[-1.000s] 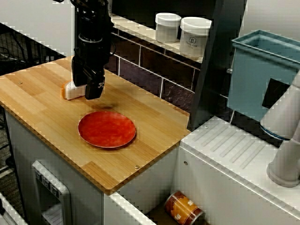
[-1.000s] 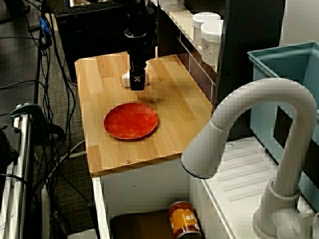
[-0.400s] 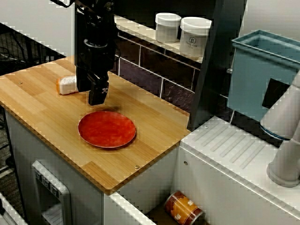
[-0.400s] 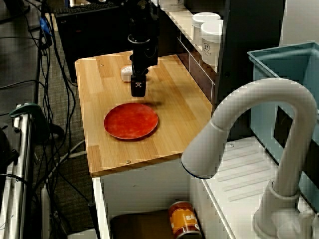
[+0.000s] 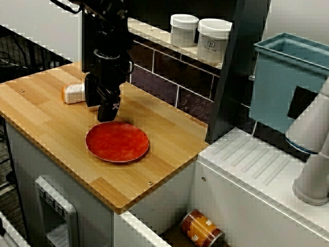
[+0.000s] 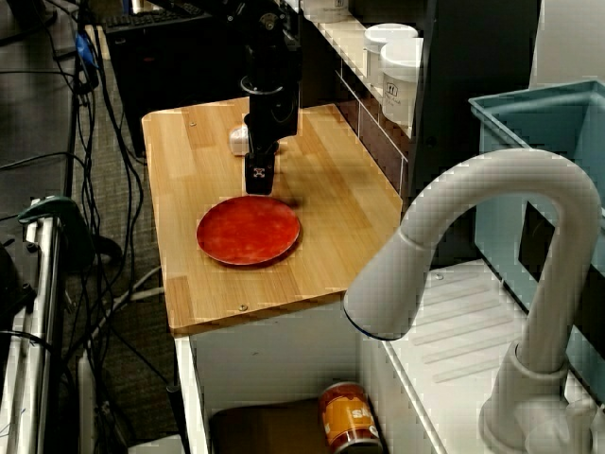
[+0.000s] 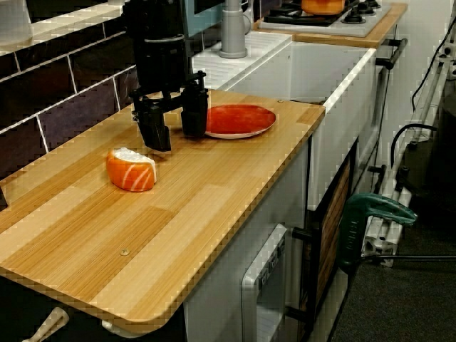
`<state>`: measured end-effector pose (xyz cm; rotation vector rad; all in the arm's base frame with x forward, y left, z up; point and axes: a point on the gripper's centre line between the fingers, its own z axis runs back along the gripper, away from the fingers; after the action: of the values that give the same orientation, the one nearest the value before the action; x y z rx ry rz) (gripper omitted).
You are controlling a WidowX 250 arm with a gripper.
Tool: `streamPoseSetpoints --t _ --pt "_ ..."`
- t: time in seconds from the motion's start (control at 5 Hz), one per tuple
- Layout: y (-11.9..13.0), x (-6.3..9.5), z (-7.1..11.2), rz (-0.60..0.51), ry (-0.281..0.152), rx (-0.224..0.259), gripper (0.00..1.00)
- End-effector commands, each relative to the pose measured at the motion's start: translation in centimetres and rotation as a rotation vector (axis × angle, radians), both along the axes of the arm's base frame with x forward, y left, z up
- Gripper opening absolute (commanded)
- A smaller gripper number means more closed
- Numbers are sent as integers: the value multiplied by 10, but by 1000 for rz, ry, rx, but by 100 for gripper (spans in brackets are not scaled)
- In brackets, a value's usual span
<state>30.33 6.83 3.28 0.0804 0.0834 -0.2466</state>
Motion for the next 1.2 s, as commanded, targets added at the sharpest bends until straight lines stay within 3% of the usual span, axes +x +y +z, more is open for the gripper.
streamPoseSetpoints --t 0.0,0.2,1.0 --pt "20 -2 26 5 -81 32 100" --pt "31 -4 28 -18 -96 45 100" --pt "45 -6 43 -17 -106 4 100"
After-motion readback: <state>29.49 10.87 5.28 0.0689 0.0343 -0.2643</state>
